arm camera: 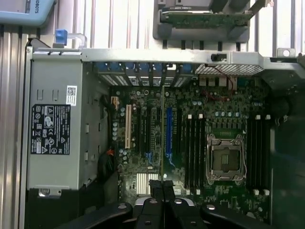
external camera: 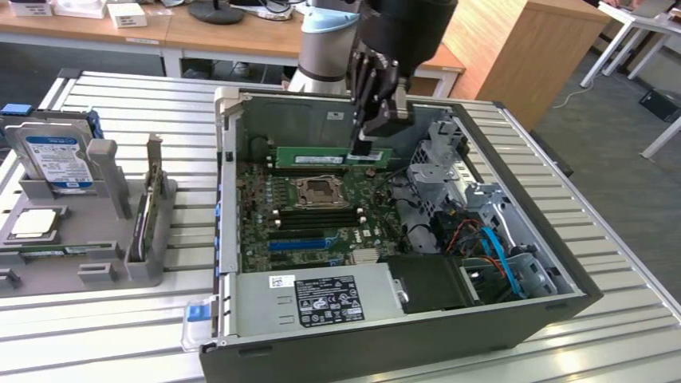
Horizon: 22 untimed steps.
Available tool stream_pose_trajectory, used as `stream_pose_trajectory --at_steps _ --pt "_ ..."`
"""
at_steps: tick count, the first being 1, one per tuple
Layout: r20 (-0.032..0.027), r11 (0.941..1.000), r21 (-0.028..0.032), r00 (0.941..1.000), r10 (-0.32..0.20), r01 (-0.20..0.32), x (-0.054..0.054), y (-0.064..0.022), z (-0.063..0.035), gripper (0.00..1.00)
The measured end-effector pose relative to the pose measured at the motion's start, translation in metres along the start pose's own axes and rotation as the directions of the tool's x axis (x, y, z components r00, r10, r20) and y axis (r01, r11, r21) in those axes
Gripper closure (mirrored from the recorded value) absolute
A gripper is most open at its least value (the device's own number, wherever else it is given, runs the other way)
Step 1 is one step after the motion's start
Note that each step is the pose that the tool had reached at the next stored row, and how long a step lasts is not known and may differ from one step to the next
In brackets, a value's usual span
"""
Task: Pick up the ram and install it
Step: 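Pick up the ram and move it above insertion slot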
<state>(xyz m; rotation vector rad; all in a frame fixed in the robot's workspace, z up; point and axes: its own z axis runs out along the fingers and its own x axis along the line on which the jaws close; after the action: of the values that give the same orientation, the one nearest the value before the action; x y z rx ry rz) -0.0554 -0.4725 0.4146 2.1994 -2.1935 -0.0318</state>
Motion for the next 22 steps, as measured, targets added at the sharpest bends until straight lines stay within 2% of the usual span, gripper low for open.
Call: stream_pose_trajectory --at_steps 5,8,16,22 --pt "0.0000 1.0000 -0.0001 1.0000 0.000 0.000 0.000 -0.0160 -0.0006 0.89" --pt "0.0000 1.0000 -0.0002 1.0000 0.000 0.000 0.000 -0.0225 -0.0009 0.89" --pt "0.0002 1.0000 -0.0001 1.0000 0.000 0.000 -0.001 -0.0226 -0.0009 0.89" --pt "0.0008 1.0000 -0.0001 1.0000 0.000 0.000 -0.008 -0.0225 -0.0007 0.89"
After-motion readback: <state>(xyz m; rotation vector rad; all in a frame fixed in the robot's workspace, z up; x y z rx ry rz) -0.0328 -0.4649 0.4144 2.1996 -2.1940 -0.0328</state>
